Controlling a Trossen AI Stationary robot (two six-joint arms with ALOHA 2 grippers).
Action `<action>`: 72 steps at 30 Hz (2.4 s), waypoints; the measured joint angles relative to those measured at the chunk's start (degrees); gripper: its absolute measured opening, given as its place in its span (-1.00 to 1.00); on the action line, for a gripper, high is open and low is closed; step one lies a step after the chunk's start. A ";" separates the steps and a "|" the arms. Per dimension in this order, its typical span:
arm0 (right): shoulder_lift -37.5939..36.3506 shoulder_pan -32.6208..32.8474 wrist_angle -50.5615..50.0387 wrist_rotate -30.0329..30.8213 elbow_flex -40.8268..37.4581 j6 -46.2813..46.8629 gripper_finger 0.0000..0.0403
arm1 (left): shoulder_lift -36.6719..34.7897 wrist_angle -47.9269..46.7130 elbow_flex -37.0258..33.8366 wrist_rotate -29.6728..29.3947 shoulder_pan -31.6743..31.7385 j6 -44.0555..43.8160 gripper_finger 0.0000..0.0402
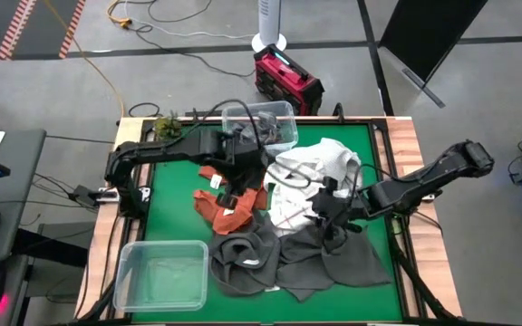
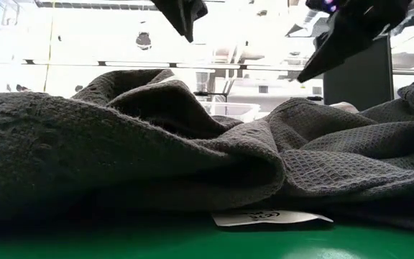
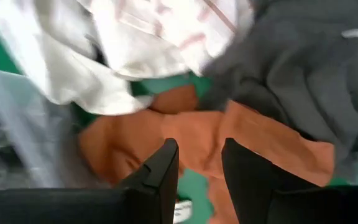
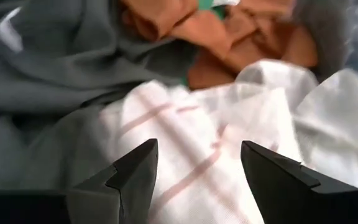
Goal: Sort towels by color in basket
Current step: Put the left gray towel into the top transparent bin
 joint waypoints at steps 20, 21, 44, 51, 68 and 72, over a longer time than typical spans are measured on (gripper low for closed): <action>0.66 3.60 -1.03 7.31 5.71 6.71 0.29 | -18.82 53.26 -50.28 0.22 -19.05 -5.94 -0.41; 1.13 3.61 0.27 7.33 5.71 6.68 0.29 | -18.09 53.30 -50.41 -1.80 -20.06 -5.38 -0.39; 4.61 3.02 5.97 7.35 5.64 1.96 0.29 | -14.34 52.97 -50.33 -10.13 -23.96 0.52 -0.81; 4.61 3.02 6.04 7.35 5.64 1.98 0.29 | -14.68 51.36 -50.36 -8.94 -23.74 0.39 -0.99; 4.61 3.02 7.66 7.35 5.64 2.01 0.29 | -25.67 50.62 -50.36 -13.37 -23.96 0.46 -1.00; 4.61 3.02 8.17 7.38 5.64 2.01 0.29 | -26.42 50.72 -50.36 -15.65 -23.98 0.82 -1.00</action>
